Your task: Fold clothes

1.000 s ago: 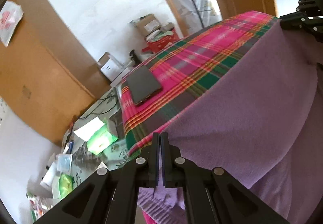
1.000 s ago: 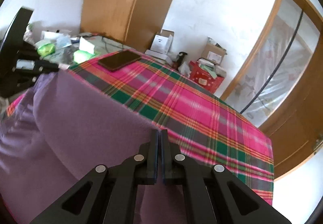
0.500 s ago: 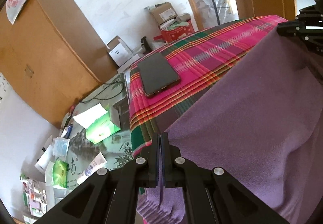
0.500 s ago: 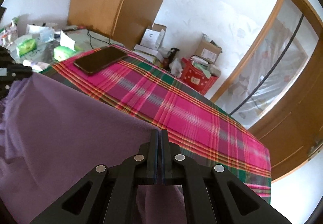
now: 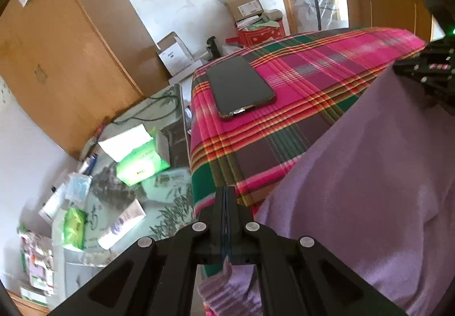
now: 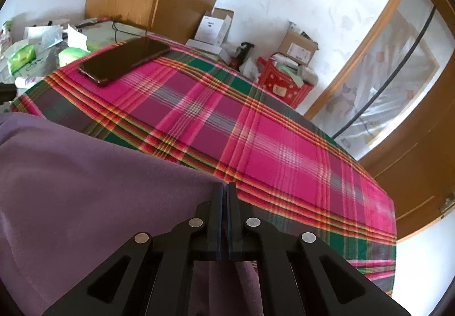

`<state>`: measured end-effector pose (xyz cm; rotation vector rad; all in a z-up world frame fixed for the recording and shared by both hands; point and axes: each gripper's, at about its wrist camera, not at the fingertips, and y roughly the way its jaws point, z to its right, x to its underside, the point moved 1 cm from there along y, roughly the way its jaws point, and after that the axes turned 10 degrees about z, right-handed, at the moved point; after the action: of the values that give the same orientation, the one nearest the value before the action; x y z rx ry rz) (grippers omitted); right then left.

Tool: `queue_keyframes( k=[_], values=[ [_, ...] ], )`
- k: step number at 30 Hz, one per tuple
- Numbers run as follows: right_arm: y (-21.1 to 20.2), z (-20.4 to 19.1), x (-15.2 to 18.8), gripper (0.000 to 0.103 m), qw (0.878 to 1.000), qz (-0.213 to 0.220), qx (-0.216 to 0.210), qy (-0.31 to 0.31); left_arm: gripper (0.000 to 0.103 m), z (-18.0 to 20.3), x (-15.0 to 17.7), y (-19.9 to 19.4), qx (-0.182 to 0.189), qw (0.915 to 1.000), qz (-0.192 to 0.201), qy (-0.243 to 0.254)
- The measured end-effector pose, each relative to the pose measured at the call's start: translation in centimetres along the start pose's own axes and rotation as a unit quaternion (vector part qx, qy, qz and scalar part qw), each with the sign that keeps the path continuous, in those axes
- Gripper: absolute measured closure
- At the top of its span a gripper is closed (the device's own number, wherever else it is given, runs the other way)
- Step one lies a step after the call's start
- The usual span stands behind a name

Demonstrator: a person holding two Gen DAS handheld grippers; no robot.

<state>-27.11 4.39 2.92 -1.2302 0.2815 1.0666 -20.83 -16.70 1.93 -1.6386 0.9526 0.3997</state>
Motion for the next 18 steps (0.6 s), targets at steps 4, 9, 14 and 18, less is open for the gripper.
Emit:
queue_keyframes(
  k=[4,9,14,18],
  values=[
    [0.6,-0.1,0.2,0.100,1.000,-0.021,-0.005,0.005,0.101,-1.8,0.8,-1.1,0.033,0.9968,-0.018,-0.070],
    [-2.1,0.8,0.0,0.097,0.999,-0.003,-0.016,0.033,0.099,-2.9,2.2,-3.5,0.046,0.9933,-0.025,-0.103],
    [-5.9,1.1,0.0,0.090,0.998,0.014,-0.046,0.051,0.091,-3.2,4.2,-6.1,0.086,0.9842,-0.038,-0.151],
    [-9.4,-0.8,1.9,0.088,0.992,0.026,-0.106,0.062,0.089,-2.4,6.3,-8.1,0.122,0.9762,-0.050,-0.172]
  ],
)
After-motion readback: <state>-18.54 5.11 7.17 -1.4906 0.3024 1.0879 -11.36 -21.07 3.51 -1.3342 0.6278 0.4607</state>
